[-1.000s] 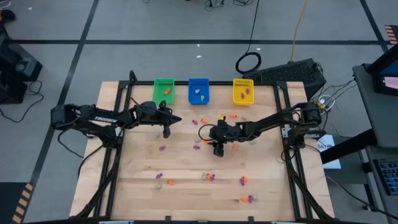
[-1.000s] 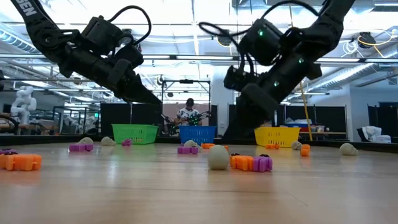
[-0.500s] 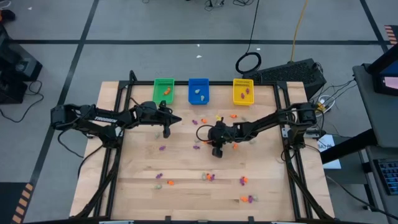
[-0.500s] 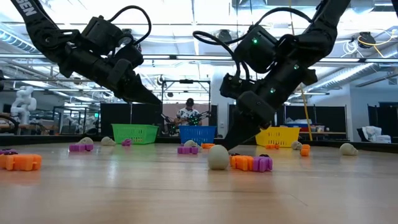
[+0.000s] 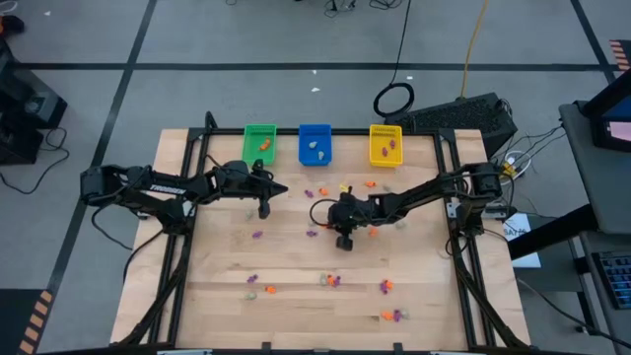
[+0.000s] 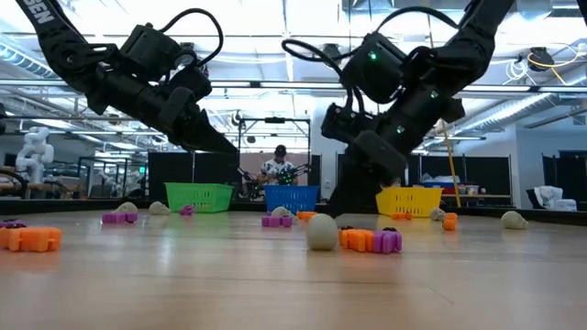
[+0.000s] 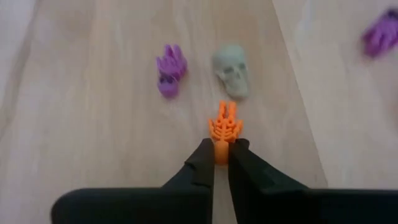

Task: Sort Halloween decoration
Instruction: Put the orange skeleton toy into the green bin

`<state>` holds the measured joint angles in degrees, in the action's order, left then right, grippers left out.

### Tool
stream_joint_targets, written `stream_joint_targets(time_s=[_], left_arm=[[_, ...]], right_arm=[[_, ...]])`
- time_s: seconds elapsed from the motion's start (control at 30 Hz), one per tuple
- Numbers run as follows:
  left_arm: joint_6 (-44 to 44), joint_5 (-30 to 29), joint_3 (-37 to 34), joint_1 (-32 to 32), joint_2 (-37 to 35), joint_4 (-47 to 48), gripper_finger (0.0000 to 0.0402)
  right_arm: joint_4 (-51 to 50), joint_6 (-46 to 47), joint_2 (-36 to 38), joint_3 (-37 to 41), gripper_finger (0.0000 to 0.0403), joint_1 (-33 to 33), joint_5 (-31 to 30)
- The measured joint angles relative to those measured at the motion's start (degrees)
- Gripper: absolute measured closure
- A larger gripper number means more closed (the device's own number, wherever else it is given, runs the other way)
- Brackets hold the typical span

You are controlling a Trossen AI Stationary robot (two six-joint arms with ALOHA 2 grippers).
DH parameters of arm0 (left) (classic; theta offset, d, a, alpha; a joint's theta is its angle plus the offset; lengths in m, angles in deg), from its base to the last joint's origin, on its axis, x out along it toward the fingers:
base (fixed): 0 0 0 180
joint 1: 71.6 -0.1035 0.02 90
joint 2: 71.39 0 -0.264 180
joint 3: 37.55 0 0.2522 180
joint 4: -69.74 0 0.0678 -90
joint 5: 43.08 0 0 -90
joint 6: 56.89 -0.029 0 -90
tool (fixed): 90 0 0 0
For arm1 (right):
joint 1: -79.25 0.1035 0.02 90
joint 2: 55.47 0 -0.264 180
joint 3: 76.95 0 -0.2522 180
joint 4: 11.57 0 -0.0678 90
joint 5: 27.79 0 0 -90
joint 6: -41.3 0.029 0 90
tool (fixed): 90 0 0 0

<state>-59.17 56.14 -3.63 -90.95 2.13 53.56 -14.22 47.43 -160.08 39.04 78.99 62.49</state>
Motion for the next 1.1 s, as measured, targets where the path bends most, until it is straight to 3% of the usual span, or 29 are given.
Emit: stream_joint_targets(time_s=[0.27,0.53,0.67,0.83,1.1], left_arm=[[0.0,0.0,0.0,0.0,0.0,0.0,0.0391],[0.0,0.0,0.0,0.0,0.0,0.2,0.0391],[0.0,0.0,0.0,0.0,0.0,0.2,0.0391],[-0.1,0.0,0.0,0.0,0.0,0.2,0.0391],[-1.0,0.1,0.0,1.3,0.0,-6.9,0.0388]], right_arm=[[-7.5,-5.9,0.5,-5.8,0.0388,0.4,-0.6],[-26.8,-10.0,6.8,-15.9,0.0388,-0.3,-14.1],[-32.3,-10.2,11.1,-17.4,0.0388,-1.8,-18.5],[-30.9,-10.5,14.9,-17.4,0.0392,-4.8,-17.4],[-22.7,-15.6,13.7,-17.4,0.0402,-6.5,-6.3]])
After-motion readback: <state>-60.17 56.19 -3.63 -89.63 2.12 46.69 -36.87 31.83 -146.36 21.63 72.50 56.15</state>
